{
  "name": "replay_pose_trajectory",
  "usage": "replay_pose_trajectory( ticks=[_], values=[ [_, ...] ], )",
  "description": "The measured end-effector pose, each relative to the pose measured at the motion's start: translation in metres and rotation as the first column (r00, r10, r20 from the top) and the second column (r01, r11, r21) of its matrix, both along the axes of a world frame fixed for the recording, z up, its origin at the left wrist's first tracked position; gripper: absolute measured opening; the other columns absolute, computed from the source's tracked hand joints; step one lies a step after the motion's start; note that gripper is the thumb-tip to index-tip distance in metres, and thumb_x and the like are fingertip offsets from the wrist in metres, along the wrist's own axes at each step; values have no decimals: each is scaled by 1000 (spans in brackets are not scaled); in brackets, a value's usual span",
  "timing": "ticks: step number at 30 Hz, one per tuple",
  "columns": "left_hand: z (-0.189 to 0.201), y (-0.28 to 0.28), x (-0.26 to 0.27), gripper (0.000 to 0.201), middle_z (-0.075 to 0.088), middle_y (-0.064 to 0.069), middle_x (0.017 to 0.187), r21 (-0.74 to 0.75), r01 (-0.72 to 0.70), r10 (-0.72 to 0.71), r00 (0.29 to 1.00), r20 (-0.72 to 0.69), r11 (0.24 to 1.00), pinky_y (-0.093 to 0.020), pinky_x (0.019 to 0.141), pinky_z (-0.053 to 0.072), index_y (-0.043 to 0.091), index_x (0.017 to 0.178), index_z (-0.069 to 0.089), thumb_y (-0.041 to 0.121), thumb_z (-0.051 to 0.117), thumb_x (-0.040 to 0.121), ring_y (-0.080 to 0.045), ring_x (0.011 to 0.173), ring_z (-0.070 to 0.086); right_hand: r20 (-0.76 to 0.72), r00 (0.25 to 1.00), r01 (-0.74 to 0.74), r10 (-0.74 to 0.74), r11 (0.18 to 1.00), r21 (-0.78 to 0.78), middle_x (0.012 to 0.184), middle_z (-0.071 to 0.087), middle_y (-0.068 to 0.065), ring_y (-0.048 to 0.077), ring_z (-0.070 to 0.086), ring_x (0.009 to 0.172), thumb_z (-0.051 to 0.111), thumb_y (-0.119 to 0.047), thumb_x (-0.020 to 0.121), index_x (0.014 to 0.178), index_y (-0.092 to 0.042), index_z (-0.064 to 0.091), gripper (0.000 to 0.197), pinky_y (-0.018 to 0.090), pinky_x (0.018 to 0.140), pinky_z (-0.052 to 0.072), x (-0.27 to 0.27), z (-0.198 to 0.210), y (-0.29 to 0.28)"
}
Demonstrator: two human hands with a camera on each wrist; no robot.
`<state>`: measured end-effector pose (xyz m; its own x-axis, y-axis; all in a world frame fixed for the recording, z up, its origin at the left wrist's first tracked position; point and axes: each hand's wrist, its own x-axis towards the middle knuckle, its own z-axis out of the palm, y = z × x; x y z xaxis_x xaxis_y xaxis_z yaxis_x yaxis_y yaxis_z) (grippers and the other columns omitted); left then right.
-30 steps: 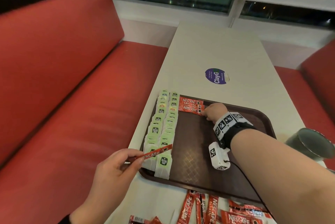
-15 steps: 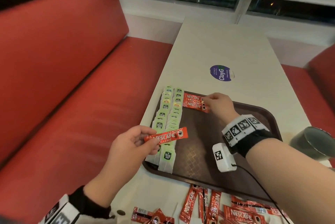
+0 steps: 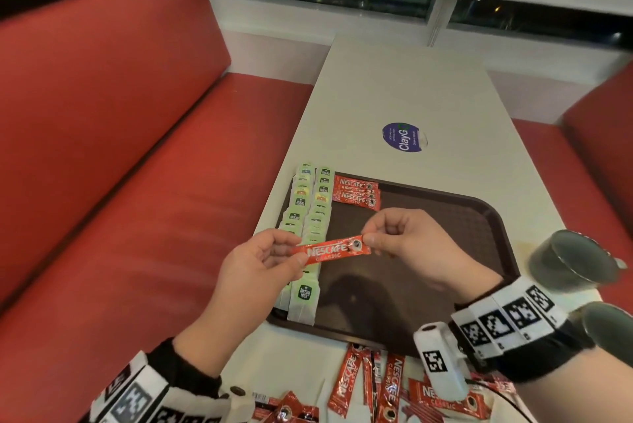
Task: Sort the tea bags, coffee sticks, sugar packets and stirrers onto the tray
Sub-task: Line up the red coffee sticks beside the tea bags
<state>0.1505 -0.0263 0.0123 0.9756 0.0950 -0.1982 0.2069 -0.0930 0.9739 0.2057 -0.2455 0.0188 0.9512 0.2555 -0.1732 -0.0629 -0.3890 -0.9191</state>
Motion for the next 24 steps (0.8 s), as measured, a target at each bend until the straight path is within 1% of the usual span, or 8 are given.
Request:
replay_pose_trajectory(
  ticks=[2, 5, 8, 10, 13, 19, 22, 24],
  values=[
    [-2, 5, -1, 19, 71, -3, 89, 19, -19, 18, 1000, 7, 1000, -17, 68, 55, 18, 93, 67, 4, 71, 81, -16, 79, 68, 15, 992, 129, -129, 992, 14, 58, 59, 0, 5, 48, 51, 64, 2, 84, 71, -14, 66, 21, 14, 52, 37, 12, -7, -9],
    [-8, 15, -5, 20, 71, -4, 91, 28, -48, 48, 999, 8, 998, -23, 75, 56, 19, 94, 67, 5, 72, 80, -15, 84, 68, 30, 940, 339, -339, 941, -8, 58, 57, 2, 2, 46, 46, 61, 3, 86, 71, -12, 63, 22, 12, 48, 35, 42, -21, -24],
    [-13, 23, -10, 18, 72, -3, 89, 31, -67, 67, 998, -10, 997, -29, 79, 56, 18, 91, 68, 5, 72, 79, -13, 81, 69, 42, 901, 435, -433, 894, -112, 61, 57, 0, 5, 46, 50, 61, -1, 88, 74, -12, 64, 18, 11, 46, 36, 68, -36, -33],
    [-17, 28, -15, 16, 72, -3, 86, 24, -76, 77, 997, -32, 997, -35, 81, 56, 18, 88, 69, 4, 73, 79, -16, 80, 69, 25, 889, 454, -457, 872, -182, 64, 58, 1, 8, 48, 55, 61, -4, 88, 76, -11, 65, 14, 15, 49, 38, 81, -46, -33],
    [-24, 34, -22, 17, 72, -4, 82, 22, -94, 95, 994, -48, 995, -40, 82, 55, 17, 83, 70, 1, 72, 78, -18, 78, 69, 18, 877, 468, -480, 845, -257, 63, 59, 1, 10, 50, 58, 63, -6, 87, 69, -13, 63, 19, 21, 54, 38, 95, -63, -29],
    [-35, 47, -30, 18, 73, -4, 81, 32, -129, 131, 990, -44, 991, -31, 77, 54, 13, 85, 69, -2, 72, 77, -16, 75, 68, -12, 877, 448, -480, 827, -338, 65, 61, 2, 14, 57, 66, 65, -8, 86, 65, -15, 62, 22, 29, 72, 47, 109, -78, -18],
    [-41, 52, -34, 19, 73, -5, 82, 40, -138, 140, 989, -55, 990, -34, 79, 54, 14, 85, 70, -2, 73, 77, -22, 79, 68, 4, 877, 443, -480, 806, -392, 76, 66, 7, 21, 62, 80, 65, -12, 87, 66, -17, 62, 21, 34, 81, 51, 115, -78, -15],
    [-42, 55, -37, 20, 73, -5, 81, 48, -138, 141, 988, -64, 989, -37, 80, 54, 17, 82, 71, -2, 73, 77, -27, 82, 69, 21, 879, 437, -475, 791, -428, 79, 68, 9, 23, 63, 83, 66, -15, 87, 64, -17, 61, 23, 37, 88, 51, 118, -79, -15]
  ],
)
